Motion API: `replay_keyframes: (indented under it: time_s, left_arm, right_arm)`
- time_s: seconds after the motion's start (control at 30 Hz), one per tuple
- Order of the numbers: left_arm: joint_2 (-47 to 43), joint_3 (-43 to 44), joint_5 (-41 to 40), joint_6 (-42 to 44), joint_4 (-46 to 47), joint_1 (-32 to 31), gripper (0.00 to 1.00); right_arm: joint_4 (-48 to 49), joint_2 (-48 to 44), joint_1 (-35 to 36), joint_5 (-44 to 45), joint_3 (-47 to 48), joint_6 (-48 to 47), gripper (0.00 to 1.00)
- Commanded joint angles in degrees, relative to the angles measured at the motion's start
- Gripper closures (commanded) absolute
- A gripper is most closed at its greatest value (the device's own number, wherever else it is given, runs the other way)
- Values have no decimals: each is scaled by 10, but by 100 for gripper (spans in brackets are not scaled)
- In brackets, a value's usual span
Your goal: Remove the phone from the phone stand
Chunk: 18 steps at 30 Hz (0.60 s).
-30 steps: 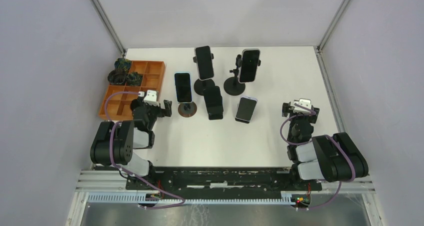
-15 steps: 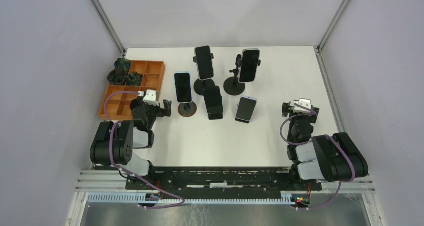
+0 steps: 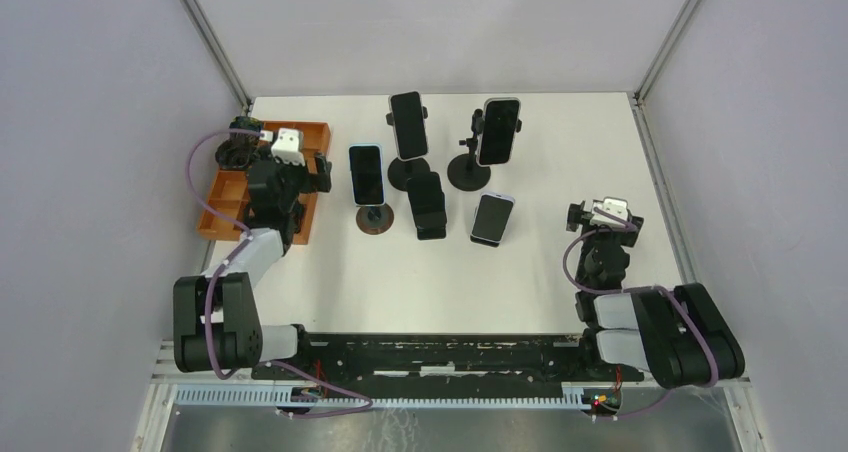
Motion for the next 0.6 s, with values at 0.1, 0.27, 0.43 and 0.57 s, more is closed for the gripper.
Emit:
replay_keyframes:
  time_s: [0.1, 0.27, 0.43, 0.57]
  left_arm:
    - [-17, 135, 76, 58, -305, 36, 0]
    - [-21, 205, 126, 92, -423, 58, 0]
    - [-12, 260, 192, 124, -517, 62, 0]
    - [7, 279, 276, 143, -570, 63, 0]
  right_arm:
    - [-188, -130, 6, 57, -17, 43, 2]
    - [-416, -212, 7, 66, 78, 111, 2]
    - [-579, -271, 7, -15, 150, 175, 2]
    - [-674, -326, 7, -55, 174, 372, 2]
